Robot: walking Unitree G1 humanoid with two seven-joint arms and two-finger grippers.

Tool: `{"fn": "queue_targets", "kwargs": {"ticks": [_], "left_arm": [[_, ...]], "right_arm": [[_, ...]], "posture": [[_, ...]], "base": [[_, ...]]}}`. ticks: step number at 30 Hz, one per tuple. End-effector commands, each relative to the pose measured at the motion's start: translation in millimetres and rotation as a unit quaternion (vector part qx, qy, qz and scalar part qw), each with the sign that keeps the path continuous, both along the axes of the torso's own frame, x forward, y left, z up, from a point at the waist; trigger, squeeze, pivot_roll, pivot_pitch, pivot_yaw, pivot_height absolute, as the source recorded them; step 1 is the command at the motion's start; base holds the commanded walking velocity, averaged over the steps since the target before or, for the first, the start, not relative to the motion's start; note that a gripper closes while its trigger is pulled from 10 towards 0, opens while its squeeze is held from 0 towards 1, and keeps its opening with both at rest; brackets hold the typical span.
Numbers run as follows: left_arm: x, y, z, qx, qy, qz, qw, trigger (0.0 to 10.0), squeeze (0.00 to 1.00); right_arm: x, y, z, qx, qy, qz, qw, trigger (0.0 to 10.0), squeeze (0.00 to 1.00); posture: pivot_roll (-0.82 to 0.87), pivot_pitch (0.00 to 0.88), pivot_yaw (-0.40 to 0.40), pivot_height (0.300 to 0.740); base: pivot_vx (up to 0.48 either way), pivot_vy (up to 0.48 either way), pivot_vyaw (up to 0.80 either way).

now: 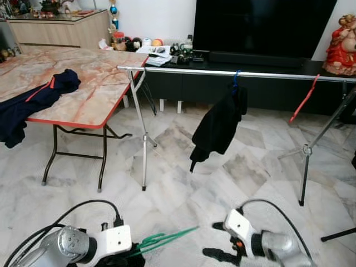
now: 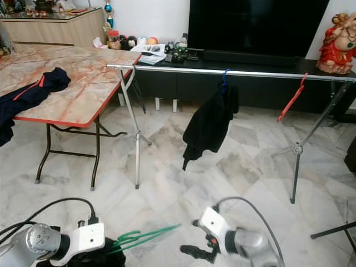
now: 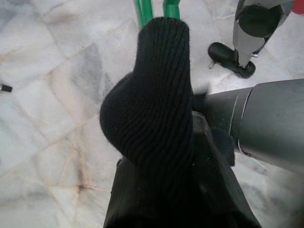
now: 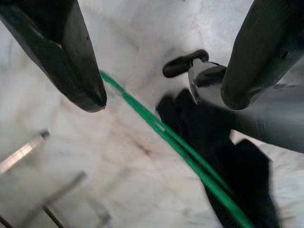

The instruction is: Hang hanger

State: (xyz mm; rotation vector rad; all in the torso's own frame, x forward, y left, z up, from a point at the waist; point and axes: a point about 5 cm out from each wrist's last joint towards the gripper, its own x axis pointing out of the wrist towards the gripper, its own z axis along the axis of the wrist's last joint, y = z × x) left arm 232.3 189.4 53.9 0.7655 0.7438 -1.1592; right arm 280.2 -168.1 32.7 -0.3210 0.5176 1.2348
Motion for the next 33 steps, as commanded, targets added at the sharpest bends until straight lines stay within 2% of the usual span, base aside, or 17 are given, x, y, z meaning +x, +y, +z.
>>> {"fn": "queue_targets", "kwargs": {"ticks": [1, 4, 7, 9, 12, 13, 16, 20, 26, 33], "left_arm": [[4.4, -3.8, 7.7, 0.004, -0.004, -0.016, 1.0, 10.0, 0.0], [8.1, -8.4, 12.6, 0.004, 0.001, -0.035, 0.999, 10.0, 0.0], [12.9, -15.7, 17.6, -0.003, -0.005, -0.042, 0.999, 10.0, 0.0], [13.4, -18.2, 19.9, -0.001, -0.006, -0.049, 0.999, 10.0, 0.0], [11.5, -17.2, 24.3, 0.026, 0.001, -0.073, 0.997, 10.0, 0.0], [9.7, -19.1, 27.4, 0.026, 0.004, -0.083, 0.996, 10.0, 0.0], [8.1, -24.5, 31.2, 0.019, 0.001, -0.094, 0.995, 10.0, 0.0], [6.9, -30.5, 34.2, 0.011, -0.001, -0.105, 0.994, 10.0, 0.0], [9.2, -35.7, 39.6, 0.018, -0.007, -0.119, 0.993, 10.0, 0.0], [12.6, -46.5, 47.4, 0.021, -0.02, -0.14, 0.99, 10.0, 0.0]], "right_arm": [[-1.1, 1.2, 5.7, 0.004, 0.003, 0.043, 0.999, 10.0, 0.0], [-4.1, 6.5, 10.8, 0.0, 0.019, 0.113, 0.993, 10.0, 0.0], [-4.5, 14.3, 8.1, -0.011, 0.015, 0.141, 0.99, 10.0, 0.0], [-3.2, 20.0, 5.7, -0.017, 0.004, 0.14, 0.99, 10.0, 0.0], [1.0, 35.0, 4.4, -0.022, -0.047, 0.127, 0.991, 10.0, 0.0], [2.0, 41.5, 5.3, -0.02, -0.062, 0.126, 0.99, 10.0, 0.0], [7.4, 48.0, 8.4, -0.013, -0.083, 0.105, 0.991, 10.0, 0.0], [11.5, 49.1, 12.5, -0.002, -0.085, 0.094, 0.992, 10.0, 0.0], [0.6, 44.3, -0.1, -0.01, -0.042, 0.116, 0.992, 10.0, 0.0], [-3.6, 55.4, -5.8, 0.002, -0.042, 0.109, 0.993, 10.0, 0.0]], "posture": [[0.18, 0.021, -0.019, 0.74], [0.18, 0.015, -0.035, 0.74], [0.19, 0.011, -0.046, 0.74], [0.19, 0.008, -0.051, 0.74], [0.2, 0.01, -0.056, 0.74], [0.2, 0.008, -0.057, 0.74], [0.21, 0.008, -0.058, 0.74], [0.2, 0.002, -0.057, 0.74], [0.21, 0.0, -0.056, 0.74], [0.21, 0.0, -0.055, 0.74]], "base": [[0.0, 0.0, 0.0], [0.0, 0.0, 0.0], [0.0, 0.0, 0.0], [0.0, 0.0, 0.0], [0.0, 0.0, 0.0], [0.0, 0.0, 0.0], [0.0, 0.0, 0.0], [0.0, 0.0, 0.0], [0.0, 0.0, 0.0], [0.0, 0.0, 0.0]]}}
